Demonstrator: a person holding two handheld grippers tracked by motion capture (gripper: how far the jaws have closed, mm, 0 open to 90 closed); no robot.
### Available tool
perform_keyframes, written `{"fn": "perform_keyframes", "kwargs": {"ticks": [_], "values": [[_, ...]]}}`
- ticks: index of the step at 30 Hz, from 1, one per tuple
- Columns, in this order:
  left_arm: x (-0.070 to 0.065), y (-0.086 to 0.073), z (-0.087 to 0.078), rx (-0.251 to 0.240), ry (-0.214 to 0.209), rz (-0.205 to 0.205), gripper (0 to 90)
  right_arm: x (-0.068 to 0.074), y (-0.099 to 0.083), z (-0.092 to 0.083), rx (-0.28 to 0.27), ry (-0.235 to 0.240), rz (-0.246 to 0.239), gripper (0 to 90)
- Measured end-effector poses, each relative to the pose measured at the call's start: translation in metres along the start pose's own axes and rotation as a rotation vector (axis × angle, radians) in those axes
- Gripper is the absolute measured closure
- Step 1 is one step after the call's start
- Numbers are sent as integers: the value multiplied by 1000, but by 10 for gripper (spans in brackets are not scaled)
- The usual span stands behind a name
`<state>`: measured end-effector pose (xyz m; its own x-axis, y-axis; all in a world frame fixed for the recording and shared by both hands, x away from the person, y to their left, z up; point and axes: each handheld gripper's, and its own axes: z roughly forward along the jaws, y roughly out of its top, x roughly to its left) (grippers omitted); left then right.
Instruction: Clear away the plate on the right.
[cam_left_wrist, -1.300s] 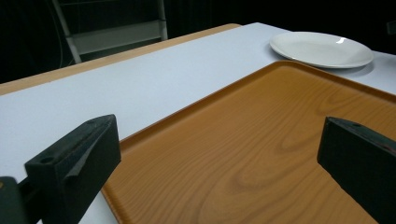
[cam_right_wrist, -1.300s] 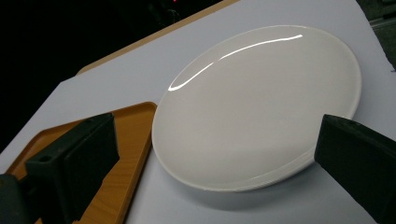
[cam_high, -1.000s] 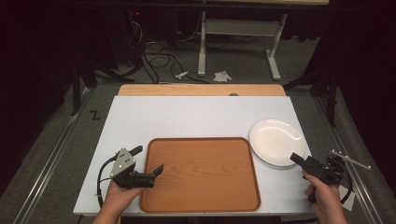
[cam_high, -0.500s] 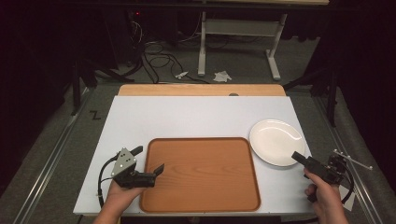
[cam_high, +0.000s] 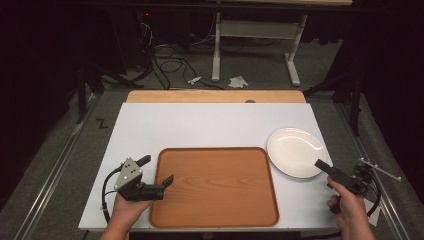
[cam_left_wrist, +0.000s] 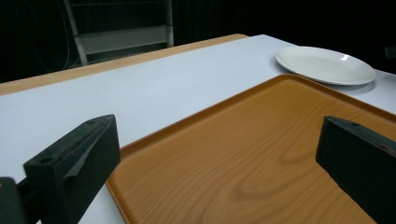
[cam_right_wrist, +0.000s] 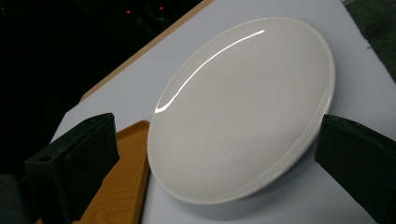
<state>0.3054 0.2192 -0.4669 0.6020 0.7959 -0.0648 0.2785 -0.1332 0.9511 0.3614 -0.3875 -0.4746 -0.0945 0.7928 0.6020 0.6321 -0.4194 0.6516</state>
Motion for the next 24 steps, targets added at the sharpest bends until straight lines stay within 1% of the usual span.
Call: {"fn": "perform_keyframes", "kwargs": {"ticks": [1, 2, 4, 5, 6, 7, 8, 9, 12, 13, 14, 18, 19, 20, 21, 24], "values": [[0, 0, 0, 0, 0, 0, 6, 0, 0, 0, 0, 0, 0, 9], [0, 1, -1, -2, 0, 10, 5, -1, 8, 3, -3, -27, 3, 9], [-1, 1, -1, -5, -2, 9, 3, -5, 12, 6, -7, -59, 6, 9], [-1, 1, -2, -8, -1, 8, 3, -5, 12, 6, -7, -59, 6, 9], [-1, 1, -2, -12, -4, 6, 2, -6, 12, 7, -7, -62, 23, 9], [-1, 0, -2, -17, -7, 7, 2, -8, 10, 8, -11, -53, 27, 9], [-1, 0, -3, -20, -3, 12, 2, -10, 5, 9, -4, -24, 21, 9], [-1, 0, -2, -24, -1, 17, 2, -10, 5, 9, 6, -21, 21, 9], [-2, -1, -2, -27, 1, 26, 2, -10, 5, 8, 6, -21, 16, 9], [-3, -1, -1, -31, 5, 30, 2, -12, 4, 8, 6, -11, 40, 9], [-3, -1, -1, -31, 5, 30, 2, -12, 4, 8, 6, -11, 40, 9], [-5, -1, 1, -29, -1, 33, 1, -15, 0, 10, 39, 2, 78, 9], [-5, -2, 1, -25, -5, 37, 1, -16, -1, 10, 42, 3, 75, 9], [-6, -2, 1, -25, -14, 41, 1, -15, -2, 11, 50, 5, 83, 9], [-6, -2, 1, -25, -14, 41, 1, -15, -2, 11, 50, 5, 83, 9], [-6, -3, -1, -30, -27, 49, 1, -17, -4, 14, 54, 23, 116, 9]]}}
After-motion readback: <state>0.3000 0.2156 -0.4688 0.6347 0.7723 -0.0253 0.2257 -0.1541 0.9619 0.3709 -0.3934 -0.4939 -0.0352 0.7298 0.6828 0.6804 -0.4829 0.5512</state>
